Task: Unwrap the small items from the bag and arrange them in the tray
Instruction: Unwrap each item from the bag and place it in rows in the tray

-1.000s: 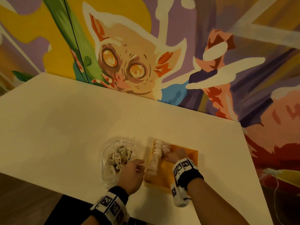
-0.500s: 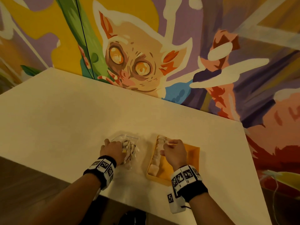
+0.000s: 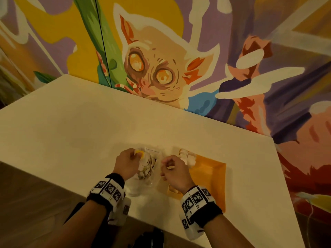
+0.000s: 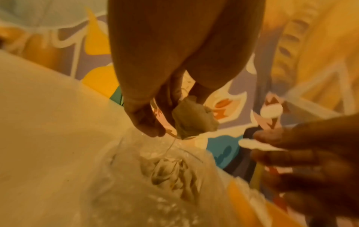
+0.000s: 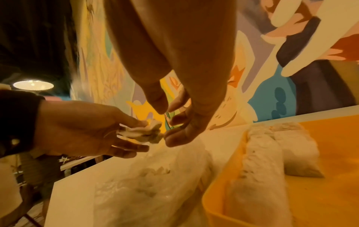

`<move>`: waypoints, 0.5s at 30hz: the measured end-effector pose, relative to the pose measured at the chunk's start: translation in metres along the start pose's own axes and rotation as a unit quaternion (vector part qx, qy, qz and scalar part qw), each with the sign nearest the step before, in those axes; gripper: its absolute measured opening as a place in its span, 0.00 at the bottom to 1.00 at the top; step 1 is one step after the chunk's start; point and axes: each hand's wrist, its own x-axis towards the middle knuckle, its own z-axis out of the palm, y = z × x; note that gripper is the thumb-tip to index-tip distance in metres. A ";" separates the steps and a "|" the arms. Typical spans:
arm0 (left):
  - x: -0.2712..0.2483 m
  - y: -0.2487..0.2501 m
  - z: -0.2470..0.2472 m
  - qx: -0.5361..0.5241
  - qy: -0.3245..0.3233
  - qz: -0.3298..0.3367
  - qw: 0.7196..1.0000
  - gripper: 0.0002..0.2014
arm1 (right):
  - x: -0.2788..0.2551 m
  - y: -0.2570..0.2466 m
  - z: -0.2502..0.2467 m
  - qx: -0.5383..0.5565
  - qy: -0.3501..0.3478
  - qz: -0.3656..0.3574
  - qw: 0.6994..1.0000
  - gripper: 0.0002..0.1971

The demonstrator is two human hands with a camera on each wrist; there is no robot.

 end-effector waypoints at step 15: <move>-0.026 0.013 -0.012 -0.515 -0.109 -0.204 0.825 0.13 | -0.007 -0.038 0.049 -0.061 0.020 -0.187 0.980 0.12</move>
